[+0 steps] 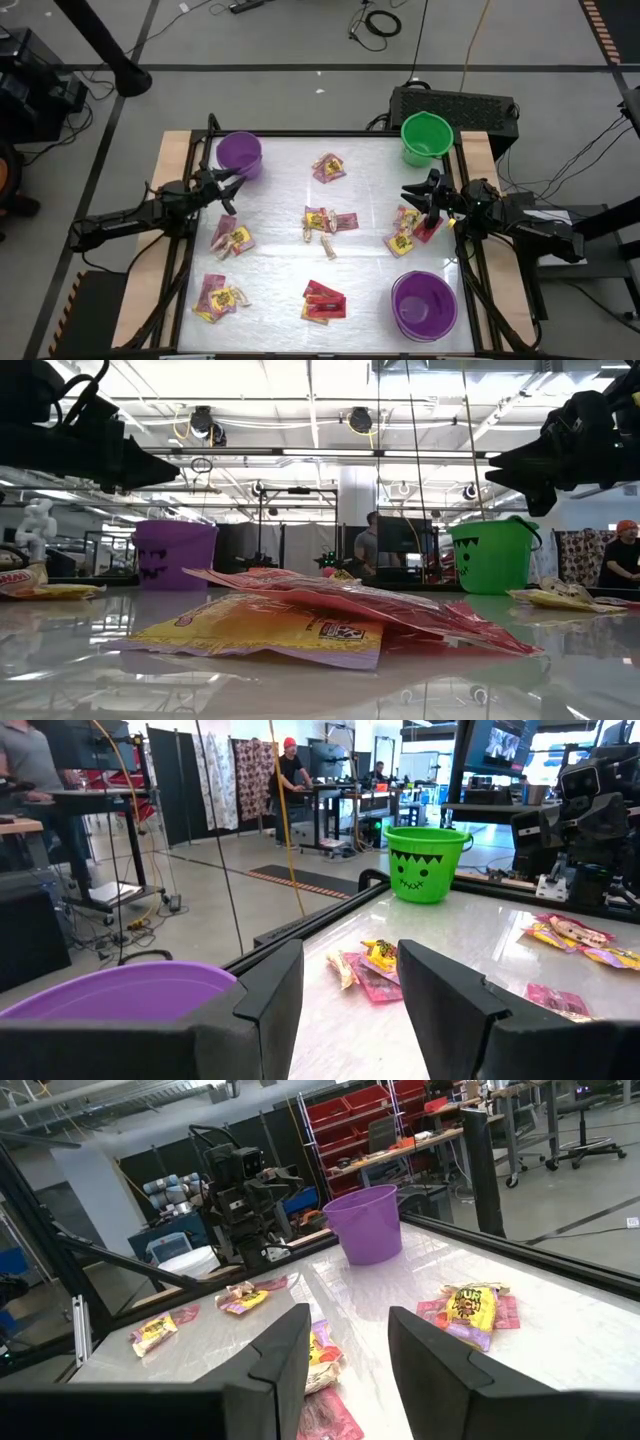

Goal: Sort candy by brand, put in halloween buckets

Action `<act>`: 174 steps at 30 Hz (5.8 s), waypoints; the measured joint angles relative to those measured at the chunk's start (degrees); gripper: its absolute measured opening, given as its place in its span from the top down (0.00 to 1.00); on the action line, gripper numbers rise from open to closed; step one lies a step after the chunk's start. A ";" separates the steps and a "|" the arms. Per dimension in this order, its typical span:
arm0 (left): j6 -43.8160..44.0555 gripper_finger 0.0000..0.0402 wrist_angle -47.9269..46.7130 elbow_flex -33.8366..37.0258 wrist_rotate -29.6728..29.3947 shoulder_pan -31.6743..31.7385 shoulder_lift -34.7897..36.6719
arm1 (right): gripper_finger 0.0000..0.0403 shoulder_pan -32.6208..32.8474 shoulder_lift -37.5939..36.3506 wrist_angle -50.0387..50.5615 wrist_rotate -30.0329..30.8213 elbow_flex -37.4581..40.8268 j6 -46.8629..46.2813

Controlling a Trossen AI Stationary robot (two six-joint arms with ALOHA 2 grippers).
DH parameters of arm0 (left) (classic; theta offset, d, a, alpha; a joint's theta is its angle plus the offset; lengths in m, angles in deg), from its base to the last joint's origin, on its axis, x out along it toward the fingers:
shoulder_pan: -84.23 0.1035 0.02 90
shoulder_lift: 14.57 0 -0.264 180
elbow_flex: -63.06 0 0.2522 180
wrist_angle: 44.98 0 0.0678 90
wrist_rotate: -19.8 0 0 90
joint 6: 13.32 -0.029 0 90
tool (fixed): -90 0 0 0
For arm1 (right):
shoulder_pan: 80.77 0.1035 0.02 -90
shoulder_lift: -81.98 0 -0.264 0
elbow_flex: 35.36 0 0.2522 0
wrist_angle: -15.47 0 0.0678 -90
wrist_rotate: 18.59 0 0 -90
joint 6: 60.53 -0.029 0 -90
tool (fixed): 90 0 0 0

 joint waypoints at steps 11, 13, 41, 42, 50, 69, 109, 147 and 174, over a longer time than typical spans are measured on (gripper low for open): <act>0.00 0.58 -0.01 0.02 -0.01 0.00 0.00 | 0.68 -0.01 0.00 0.01 0.00 0.00 -0.01; 0.02 0.58 -0.02 0.02 -0.01 0.01 0.00 | 0.68 -0.01 0.00 0.02 0.01 -0.01 -0.01; -0.01 0.58 0.13 -0.01 -0.02 0.02 0.02 | 0.68 -0.02 0.01 -3.04 5.49 0.02 -5.32; 0.01 0.58 0.15 0.00 -0.02 0.00 0.00 | 0.68 -0.02 0.01 -3.36 5.49 0.02 -8.10; 33.99 0.58 2.49 0.02 0.04 0.00 0.02 | 0.68 1.27 0.57 -4.88 1.89 0.02 -22.75; 49.73 0.58 2.11 -0.52 3.72 0.04 -0.39 | 0.68 11.22 42.03 -1.60 12.65 -27.79 -12.59; 7.49 0.58 -1.24 -34.47 19.93 3.45 -50.91 | 0.68 24.55 84.37 57.03 -1.68 -57.18 -53.43; 7.12 0.58 -1.31 -34.52 16.77 3.56 -42.57 | 0.99 19.88 87.33 48.87 3.64 -58.49 -41.59; 25.11 0.58 -31.66 -34.54 5.82 12.32 -33.45 | 1.00 -0.02 111.50 -14.52 -4.91 -91.55 -11.09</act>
